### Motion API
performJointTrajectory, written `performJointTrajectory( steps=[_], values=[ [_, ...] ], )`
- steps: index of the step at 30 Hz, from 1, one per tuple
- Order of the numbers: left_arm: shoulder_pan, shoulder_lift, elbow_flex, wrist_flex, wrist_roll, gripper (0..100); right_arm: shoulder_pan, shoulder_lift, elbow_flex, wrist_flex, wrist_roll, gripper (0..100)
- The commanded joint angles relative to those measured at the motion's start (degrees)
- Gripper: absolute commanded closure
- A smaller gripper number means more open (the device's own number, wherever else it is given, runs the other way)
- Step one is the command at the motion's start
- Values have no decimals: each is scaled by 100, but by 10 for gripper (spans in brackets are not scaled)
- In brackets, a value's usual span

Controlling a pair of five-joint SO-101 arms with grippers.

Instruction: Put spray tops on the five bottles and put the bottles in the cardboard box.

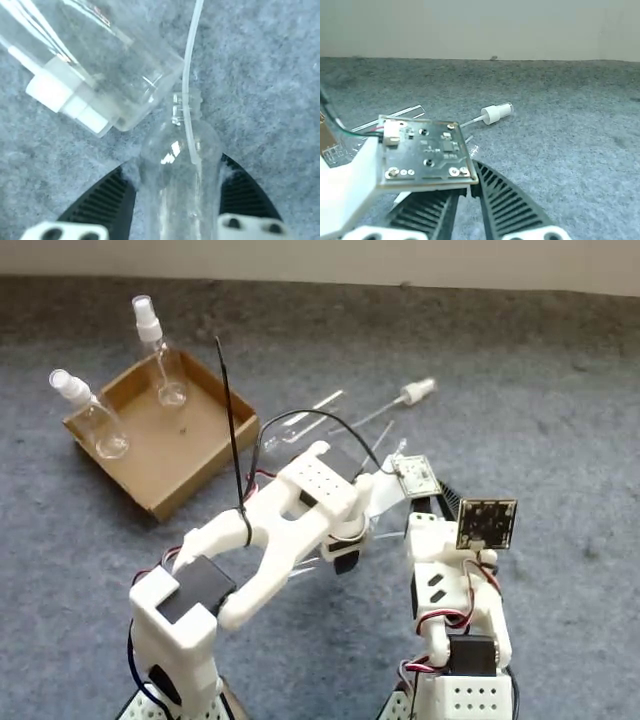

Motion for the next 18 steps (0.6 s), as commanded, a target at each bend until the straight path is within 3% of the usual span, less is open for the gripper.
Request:
performJointTrajectory(
  steps=[1,13,18],
  values=[
    [66,-48,-22,211,-18,911,4,-75,778,-171,18,995],
    [-75,-40,-1490,2681,-18,912,4,-75,778,-171,18,995],
    [-101,-101,-1965,2875,-18,912,4,-75,778,-171,18,995]
  ],
)
